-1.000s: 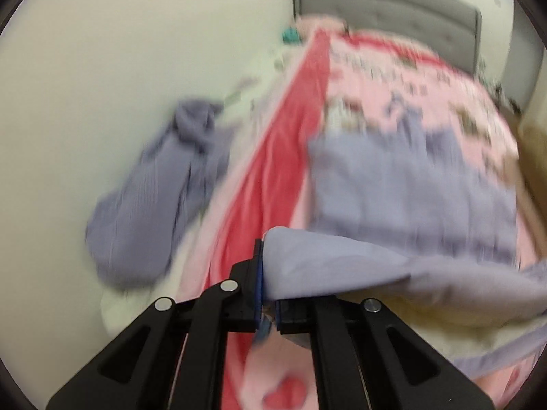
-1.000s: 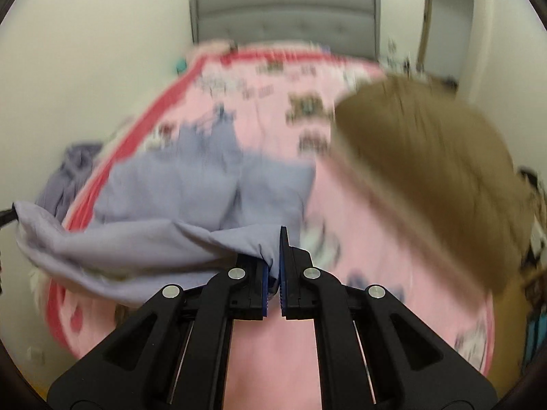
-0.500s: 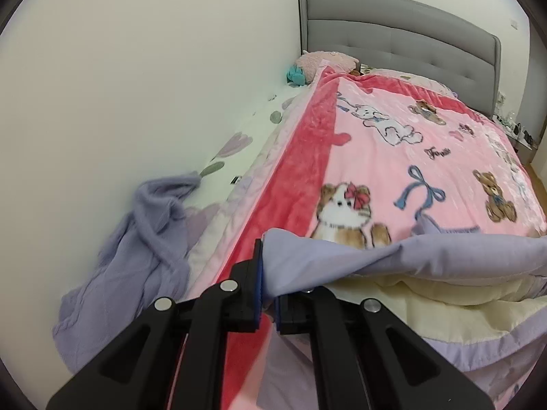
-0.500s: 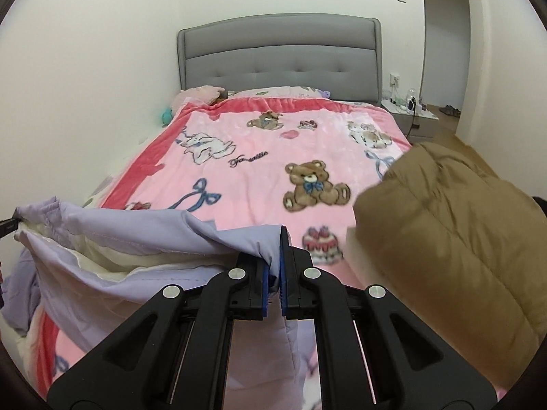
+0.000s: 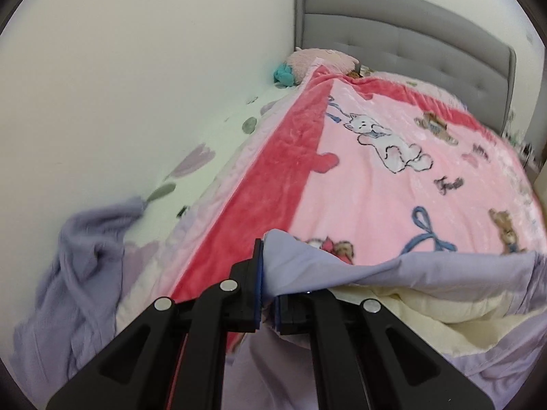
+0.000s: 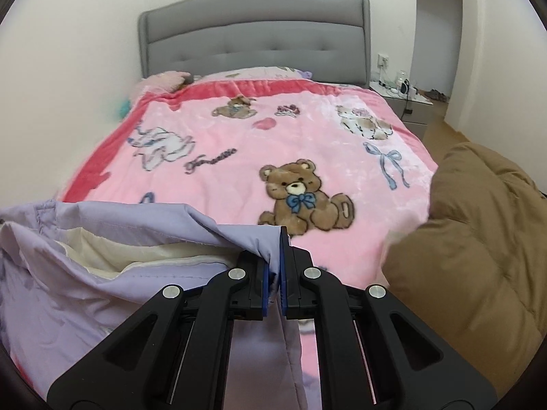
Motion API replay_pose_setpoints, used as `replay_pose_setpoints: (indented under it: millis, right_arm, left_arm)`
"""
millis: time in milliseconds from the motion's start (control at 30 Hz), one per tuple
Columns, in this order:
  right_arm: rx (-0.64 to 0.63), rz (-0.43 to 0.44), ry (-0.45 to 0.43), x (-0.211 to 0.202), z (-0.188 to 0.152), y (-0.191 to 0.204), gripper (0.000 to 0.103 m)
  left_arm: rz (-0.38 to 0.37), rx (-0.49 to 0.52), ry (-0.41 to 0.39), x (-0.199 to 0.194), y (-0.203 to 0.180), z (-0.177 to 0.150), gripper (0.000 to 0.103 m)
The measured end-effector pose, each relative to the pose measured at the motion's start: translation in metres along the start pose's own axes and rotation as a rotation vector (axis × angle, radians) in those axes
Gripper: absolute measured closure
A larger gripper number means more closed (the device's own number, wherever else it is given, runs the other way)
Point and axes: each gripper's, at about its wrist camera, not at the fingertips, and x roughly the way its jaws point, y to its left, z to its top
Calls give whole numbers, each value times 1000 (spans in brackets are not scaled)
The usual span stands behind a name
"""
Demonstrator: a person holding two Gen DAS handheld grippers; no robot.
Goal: Fold large clothes
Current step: 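Lay the hem over the jacket, open both tools, and press flat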
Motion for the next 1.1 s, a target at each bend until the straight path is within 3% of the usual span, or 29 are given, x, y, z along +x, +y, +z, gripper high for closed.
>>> replay_pose_setpoints:
  millis: [100,200,467,600,633,667,700,733,800,867,967,1100]
  right_arm:
    - [-5,-40,52,37,-3,5,99]
    - [9,-65,158,83,-15,4,99]
    - [-71,-136,357,145,-80,11,98]
    - [-109,-186,353,148,-94,16,96]
    - [-114,-202,353,148,-93,17,86]
    - [-120,-238,352,147,-92,17,71]
    - [-112,-260,348,145,-91,15,63]
    - [-92,-272,341,142,-88,10,51]
    - [0,-209,310,129,-81,-8,48]
    - [74,-154,263,113,-75,-24,35]
    - [144,-48,174,82,-70,-39,25]
    - [72,107,52,32,-70,-41,19]
  left_arm:
    - [37,38,41,30,-14,3,98]
    - [81,129,94,63,-30,-9,98]
    - [149,276,255,125,-52,-67,95]
    - [174,305,251,129,-57,-79,94]
    - [180,316,246,128,-58,-78,93]
    - [182,330,240,127,-59,-78,88]
    - [187,351,227,125,-59,-77,84]
    - [198,372,209,122,-58,-76,70]
    - [217,410,156,110,-54,-71,34]
    - [214,449,77,93,-43,-66,14]
    - [199,533,-7,70,-29,-64,11]
    - [87,551,1,46,-3,-70,9]
